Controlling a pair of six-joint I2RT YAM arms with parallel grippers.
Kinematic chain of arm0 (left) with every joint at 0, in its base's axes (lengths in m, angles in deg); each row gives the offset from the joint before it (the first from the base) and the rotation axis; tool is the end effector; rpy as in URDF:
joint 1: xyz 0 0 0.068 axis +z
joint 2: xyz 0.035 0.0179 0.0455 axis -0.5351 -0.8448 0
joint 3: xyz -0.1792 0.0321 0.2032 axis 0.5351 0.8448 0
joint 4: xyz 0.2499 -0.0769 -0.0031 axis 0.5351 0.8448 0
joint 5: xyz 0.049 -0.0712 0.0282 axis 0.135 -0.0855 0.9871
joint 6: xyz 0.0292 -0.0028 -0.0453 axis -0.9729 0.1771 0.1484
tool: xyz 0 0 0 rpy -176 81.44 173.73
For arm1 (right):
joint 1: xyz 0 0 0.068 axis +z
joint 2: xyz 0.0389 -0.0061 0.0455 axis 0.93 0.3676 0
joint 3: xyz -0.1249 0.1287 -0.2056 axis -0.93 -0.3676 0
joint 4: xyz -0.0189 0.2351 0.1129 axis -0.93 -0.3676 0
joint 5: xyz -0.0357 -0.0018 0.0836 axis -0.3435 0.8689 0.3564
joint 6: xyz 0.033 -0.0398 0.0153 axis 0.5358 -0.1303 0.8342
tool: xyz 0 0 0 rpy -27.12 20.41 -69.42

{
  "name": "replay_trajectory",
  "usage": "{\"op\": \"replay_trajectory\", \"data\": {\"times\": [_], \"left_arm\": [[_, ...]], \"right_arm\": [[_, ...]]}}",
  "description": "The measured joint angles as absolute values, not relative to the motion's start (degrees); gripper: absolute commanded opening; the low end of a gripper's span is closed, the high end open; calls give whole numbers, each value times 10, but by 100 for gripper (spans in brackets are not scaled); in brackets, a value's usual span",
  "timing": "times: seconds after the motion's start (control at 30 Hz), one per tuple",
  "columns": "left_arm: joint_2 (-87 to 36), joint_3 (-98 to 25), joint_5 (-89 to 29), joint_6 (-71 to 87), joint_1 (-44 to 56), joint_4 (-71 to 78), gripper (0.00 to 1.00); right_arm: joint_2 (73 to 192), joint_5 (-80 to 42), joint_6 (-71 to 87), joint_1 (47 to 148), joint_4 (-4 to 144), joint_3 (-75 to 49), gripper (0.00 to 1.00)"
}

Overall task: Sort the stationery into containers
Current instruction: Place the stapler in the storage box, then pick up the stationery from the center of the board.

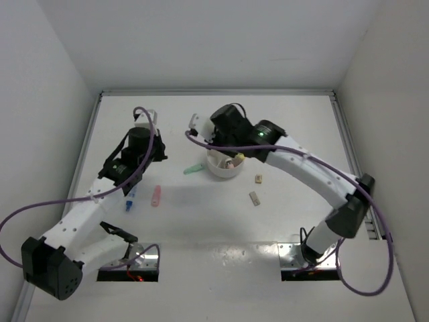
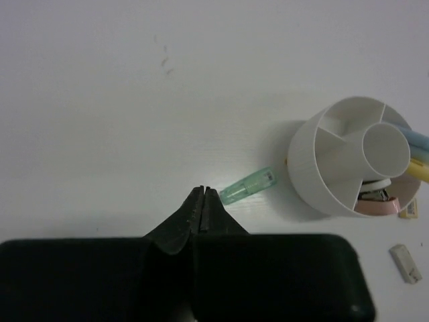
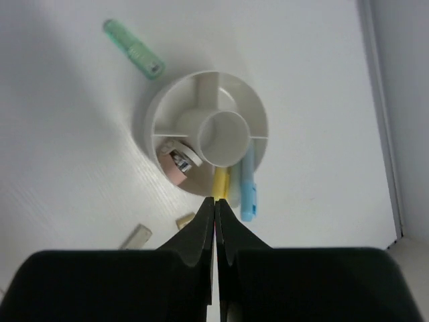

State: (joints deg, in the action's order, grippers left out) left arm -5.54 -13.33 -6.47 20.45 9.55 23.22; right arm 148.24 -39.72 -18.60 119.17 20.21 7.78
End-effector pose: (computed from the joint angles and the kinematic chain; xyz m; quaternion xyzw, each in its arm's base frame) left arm 0.2070 -0.0769 0.3180 -0.0842 0.8330 -0.1120 0.5352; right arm 0.2382 0.2789 0.3474 -0.5093 0.7874 -0.0138 0.3470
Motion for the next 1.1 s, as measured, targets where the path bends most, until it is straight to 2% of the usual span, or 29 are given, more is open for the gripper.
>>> {"op": "replay_trajectory", "data": {"times": [0.07, 0.1, 0.13, 0.17, 0.2, 0.23, 0.3, 0.4, 0.53, 0.57, 0.67, 0.7, 0.8, 0.97, 1.0, 1.1], "left_arm": [[-91, -133, -105, 205, 95, 227, 8], [-112, -133, -127, 204, 95, 225, 19], [-136, -133, -152, 204, 95, 226, 43], [-164, -134, -181, 206, 95, 224, 53], [-192, -135, -207, 208, 95, 223, 61], [-222, -139, -233, 208, 95, 227, 74], [-281, -158, -272, 199, 95, 238, 82], [-362, -221, -292, 168, 95, 272, 83], [-425, -274, -318, 106, 96, 275, 75], [-434, -278, -329, 84, 96, 276, 69], [-450, -282, -361, 23, 99, 280, 63], [-453, -282, -364, 1, 100, 280, 55], [-461, -282, -365, -45, 104, 277, 47], [-520, -289, -339, -86, 101, 273, 47], [-539, -292, -329, -90, 97, 274, 51], [-562, -302, -316, -99, 86, 273, 54]], "right_arm": [[1422, -403, -172, 1180, 243, 34, 3], [1397, -409, -168, 1173, 262, 13, 11], [1373, -419, -164, 1166, 288, -12, 19], [1352, -426, -161, 1157, 310, -38, 30], [1338, -430, -158, 1150, 323, -58, 53], [1325, -432, -155, 1143, 339, -80, 62], [1308, -432, -156, 1127, 361, -118, 72], [1295, -425, -158, 1107, 396, -164, 72], [1273, -400, -157, 1084, 436, -221, 73], [1268, -395, -157, 1078, 444, -232, 73], [1253, -379, -157, 1066, 461, -256, 73], [1247, -370, -157, 1063, 465, -260, 73], [1226, -355, -157, 1060, 474, -265, 73], [1180, -338, -156, 1056, 493, -277, 73], [1173, -336, -156, 1054, 495, -280, 73], [1159, -331, -156, 1051, 500, -290, 73]]}}
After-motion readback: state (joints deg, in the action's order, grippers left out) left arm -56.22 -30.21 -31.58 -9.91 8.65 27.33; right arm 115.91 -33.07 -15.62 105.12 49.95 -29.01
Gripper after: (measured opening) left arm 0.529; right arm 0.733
